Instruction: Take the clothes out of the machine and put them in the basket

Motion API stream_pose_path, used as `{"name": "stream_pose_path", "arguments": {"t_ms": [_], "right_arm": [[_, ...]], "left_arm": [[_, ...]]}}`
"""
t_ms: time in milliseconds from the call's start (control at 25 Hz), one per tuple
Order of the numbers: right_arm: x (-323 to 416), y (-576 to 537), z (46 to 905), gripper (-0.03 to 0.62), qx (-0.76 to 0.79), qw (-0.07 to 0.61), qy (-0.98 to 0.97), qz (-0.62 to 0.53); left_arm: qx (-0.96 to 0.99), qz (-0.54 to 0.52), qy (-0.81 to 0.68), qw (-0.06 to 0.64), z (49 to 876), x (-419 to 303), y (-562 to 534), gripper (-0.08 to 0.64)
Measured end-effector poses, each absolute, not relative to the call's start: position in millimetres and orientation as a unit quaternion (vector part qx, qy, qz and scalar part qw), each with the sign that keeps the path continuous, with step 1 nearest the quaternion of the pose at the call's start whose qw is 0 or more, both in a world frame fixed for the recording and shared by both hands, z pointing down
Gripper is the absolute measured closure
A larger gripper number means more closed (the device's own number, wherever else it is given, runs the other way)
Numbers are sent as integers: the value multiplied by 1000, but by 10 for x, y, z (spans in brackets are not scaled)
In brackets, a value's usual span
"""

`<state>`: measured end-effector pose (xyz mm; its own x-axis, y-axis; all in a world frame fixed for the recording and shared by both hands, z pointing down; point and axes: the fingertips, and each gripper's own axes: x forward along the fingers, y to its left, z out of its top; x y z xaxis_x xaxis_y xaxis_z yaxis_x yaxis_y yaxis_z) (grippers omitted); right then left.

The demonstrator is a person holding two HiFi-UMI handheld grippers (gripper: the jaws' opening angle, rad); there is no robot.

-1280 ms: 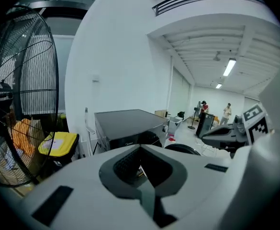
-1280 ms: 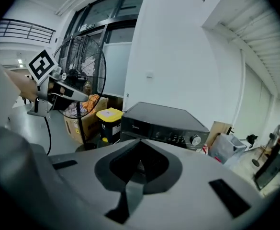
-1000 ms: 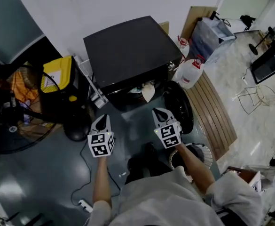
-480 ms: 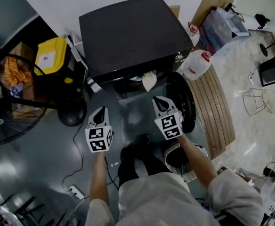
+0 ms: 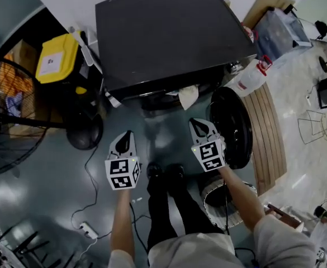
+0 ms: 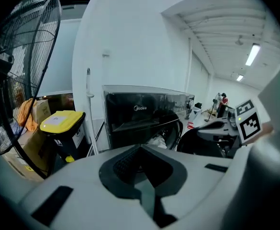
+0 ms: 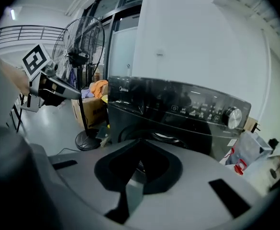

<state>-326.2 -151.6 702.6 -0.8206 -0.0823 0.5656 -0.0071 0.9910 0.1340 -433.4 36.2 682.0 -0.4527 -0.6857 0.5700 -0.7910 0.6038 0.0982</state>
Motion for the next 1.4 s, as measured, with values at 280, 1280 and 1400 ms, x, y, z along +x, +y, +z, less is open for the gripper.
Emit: {"name": "stream_pose_path", "arguments": {"t_ms": [280,1280,1400], "right_arm": [[-3460,-1547,7850,571,46,300,-951,-51],[-4649,-2070,10234,571,57,292,-939,-172],[-4862,-2172,10422,571,46,304,-916,-258]], "left_arm": [[454,93,-837,291,7617,-4551,271,543],[511,85,-819,249,10005,-4848,-249,543],[517,88,-816,241,10178,-4867,-299,543]]}}
